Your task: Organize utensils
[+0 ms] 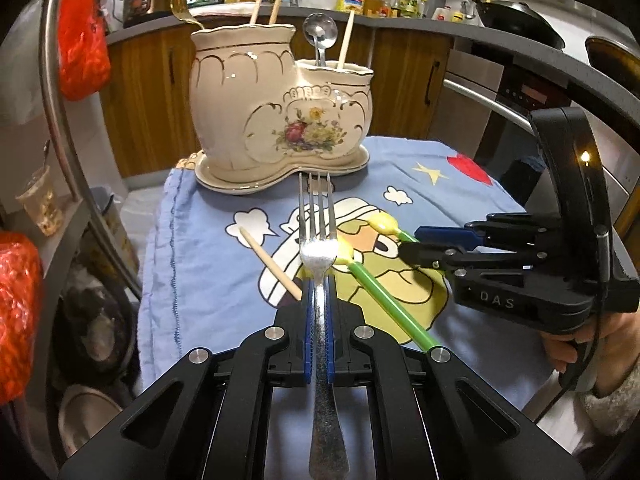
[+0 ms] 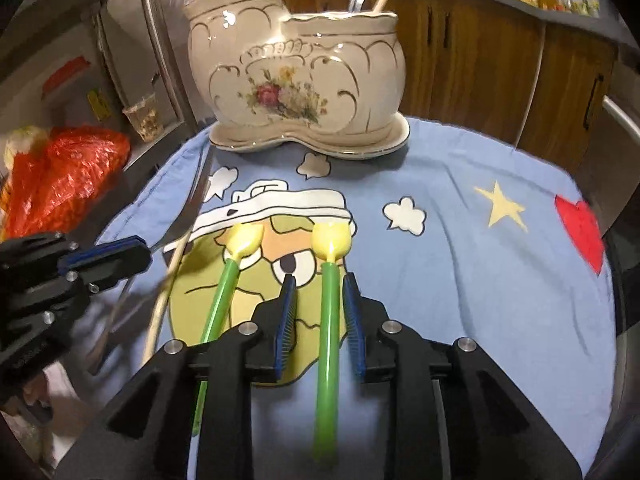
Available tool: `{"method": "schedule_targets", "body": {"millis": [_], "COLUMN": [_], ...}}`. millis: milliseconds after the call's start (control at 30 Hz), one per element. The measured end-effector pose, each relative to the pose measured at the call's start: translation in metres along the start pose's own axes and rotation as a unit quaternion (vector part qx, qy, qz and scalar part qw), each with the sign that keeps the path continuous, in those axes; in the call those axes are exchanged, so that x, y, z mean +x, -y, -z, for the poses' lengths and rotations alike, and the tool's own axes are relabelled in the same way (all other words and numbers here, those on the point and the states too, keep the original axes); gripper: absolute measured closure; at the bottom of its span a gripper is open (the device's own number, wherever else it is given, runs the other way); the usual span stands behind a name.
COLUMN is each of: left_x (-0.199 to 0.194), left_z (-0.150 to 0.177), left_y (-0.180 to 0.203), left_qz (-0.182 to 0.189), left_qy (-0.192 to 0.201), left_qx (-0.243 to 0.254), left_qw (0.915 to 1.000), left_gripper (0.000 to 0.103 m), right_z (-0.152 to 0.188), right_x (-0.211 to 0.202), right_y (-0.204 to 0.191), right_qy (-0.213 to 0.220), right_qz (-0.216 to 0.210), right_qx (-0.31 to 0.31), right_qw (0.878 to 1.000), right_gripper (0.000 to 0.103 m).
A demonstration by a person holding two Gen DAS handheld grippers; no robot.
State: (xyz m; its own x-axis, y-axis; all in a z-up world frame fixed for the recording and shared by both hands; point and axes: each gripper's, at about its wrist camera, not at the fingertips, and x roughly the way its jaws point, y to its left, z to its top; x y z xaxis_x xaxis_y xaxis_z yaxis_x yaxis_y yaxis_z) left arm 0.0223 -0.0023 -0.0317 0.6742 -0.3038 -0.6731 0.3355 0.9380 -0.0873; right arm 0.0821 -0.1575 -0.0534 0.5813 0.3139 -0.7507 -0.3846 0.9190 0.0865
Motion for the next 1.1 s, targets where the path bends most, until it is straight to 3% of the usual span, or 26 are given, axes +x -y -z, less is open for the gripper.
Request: {"method": "schedule_targets", "body": {"millis": [200, 467, 667, 933, 1100], "left_x": [-0.014, -0.045, -0.055, -0.058, -0.072], "left_z": [-0.009, -0.034, -0.049, -0.054, -0.065], "left_y": [-0.008, -0.014, -0.027, -0.032, -0.033], "left_qz": [0.015, 0.028, 0.043, 0.05, 0.057], "left_qy": [0.022, 0.075, 0.11, 0.123, 0.134], "left_qx": [-0.015, -0.011, -0.022, -0.022, -0.017], "left_qw": [0.9995, 0.9967, 0.9928, 0.9909, 0.9892], "left_gripper": [0.097, 0.097, 0.098, 0.098, 0.098], "right_z": [-0.006, -0.027, -0.047, -0.048, -0.068], "right_x": [-0.01, -0.052, -0.069, -0.059, -0.072], "right_y": [0.008, 0.021, 0.018, 0.023, 0.023], "right_qy": [0.025, 0.103, 0.144, 0.14, 0.174], "right_qz": [-0.022, -0.09, -0.105, -0.114, -0.112], "right_qx": [0.027, 0.075, 0.063, 0.064, 0.064], "right_qw": [0.999, 0.988, 0.982, 0.981, 0.976], "right_gripper": [0.094, 0.094, 0.094, 0.094, 0.094]}}
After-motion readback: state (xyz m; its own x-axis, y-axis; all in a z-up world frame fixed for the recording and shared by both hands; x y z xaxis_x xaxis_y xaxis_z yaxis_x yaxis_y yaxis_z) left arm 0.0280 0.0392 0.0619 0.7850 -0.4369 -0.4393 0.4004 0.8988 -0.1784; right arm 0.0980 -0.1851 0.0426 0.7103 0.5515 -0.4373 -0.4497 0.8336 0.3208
